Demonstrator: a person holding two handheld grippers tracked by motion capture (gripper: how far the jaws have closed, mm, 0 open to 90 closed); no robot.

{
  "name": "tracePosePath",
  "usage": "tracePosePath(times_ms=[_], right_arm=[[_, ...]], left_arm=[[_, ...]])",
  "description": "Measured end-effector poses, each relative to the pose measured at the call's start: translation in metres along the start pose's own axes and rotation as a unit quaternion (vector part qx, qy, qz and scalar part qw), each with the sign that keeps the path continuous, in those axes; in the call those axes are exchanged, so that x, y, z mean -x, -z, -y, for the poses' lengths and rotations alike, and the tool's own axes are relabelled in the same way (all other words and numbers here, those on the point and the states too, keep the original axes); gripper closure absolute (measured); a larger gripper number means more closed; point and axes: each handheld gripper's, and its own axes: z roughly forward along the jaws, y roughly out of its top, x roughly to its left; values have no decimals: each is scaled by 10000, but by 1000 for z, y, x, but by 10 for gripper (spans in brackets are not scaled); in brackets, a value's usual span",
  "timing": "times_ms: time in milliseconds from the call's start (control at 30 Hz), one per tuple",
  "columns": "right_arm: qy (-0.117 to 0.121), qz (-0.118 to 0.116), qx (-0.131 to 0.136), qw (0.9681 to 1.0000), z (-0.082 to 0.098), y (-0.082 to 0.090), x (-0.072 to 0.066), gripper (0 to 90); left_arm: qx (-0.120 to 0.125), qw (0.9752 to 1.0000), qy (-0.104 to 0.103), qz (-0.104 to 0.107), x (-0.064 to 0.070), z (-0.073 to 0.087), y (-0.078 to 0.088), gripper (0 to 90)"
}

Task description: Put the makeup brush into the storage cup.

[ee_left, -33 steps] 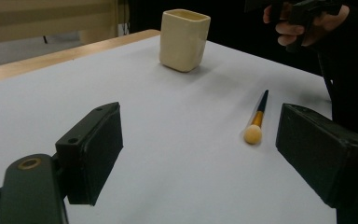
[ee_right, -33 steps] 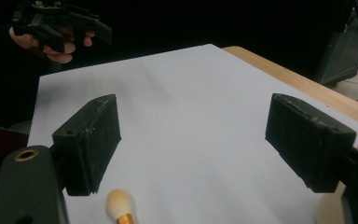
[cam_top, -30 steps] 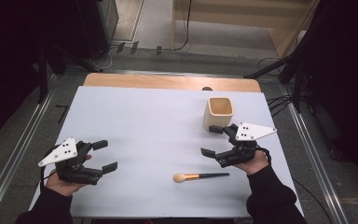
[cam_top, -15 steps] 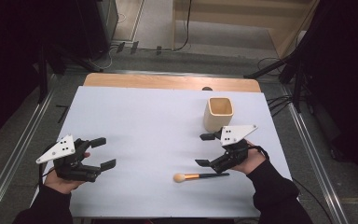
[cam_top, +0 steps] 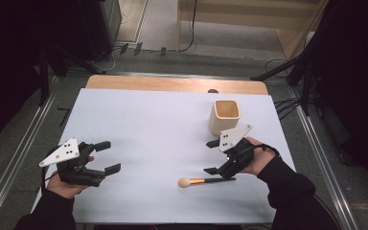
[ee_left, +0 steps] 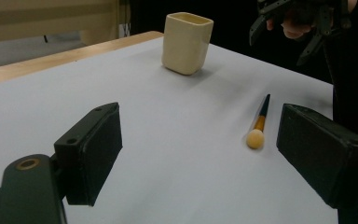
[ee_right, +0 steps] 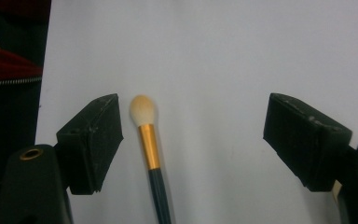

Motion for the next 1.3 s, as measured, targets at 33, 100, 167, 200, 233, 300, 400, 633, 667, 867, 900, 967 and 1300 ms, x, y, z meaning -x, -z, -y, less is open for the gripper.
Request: tracePosePath(times_ms=[33, 100, 167, 200, 233, 300, 400, 633, 667, 867, 900, 967, 1300], right_arm=[[41, -10, -84, 10000, -1, 0, 0, 204], [79, -27, -221, 9997, -4, 0, 1, 204], [112, -44, -317, 9994, -5, -1, 1, 204], [149, -48, -416, 9990, -6, -1, 1, 201], [211, -25, -506, 9985, -7, -2, 1, 188], [279, 40, -783, 9965, -9, -4, 1, 181], [286, -12, -903, 9955, -10, -6, 1, 181], [504, -212, -1519, 9869, -18, -13, -3, 148], [551, -235, -1574, 9857, -20, -13, -3, 148], [723, -313, -1965, 9773, -24, -16, -7, 169], [748, -362, -2066, 9749, -25, -16, -7, 181], [834, -405, -2287, 9691, -27, -19, -10, 192], [987, -391, -2351, 9662, -23, -28, -13, 205]], left_arm=[[0, 10000, 0, 0, 0, 0, 0, 150], [-15, 10000, -9, 28, 1, -1, -1, 150], [50, 10000, -13, 54, 2, -2, 0, 151], [72, 10000, -12, 61, 2, -2, 0, 151], [81, 9999, -5, 61, 2, -2, 1, 151], [39, 10000, 5, 59, 0, -1, 0, 151], [19, 10000, -14, 51, 0, -1, 0, 151], [-6, 10000, -22, 58, 0, -1, -1, 151], [-6, 10000, -22, 58, 0, -1, -1, 151], [-18, 10000, -33, 58, 1, -1, -1, 150], [-23, 10000, -33, 63, 1, -1, -1, 150], [-28, 10000, -38, 72, 1, -1, -2, 152], [-17, 10000, -34, 68, 0, -1, -1, 152]])
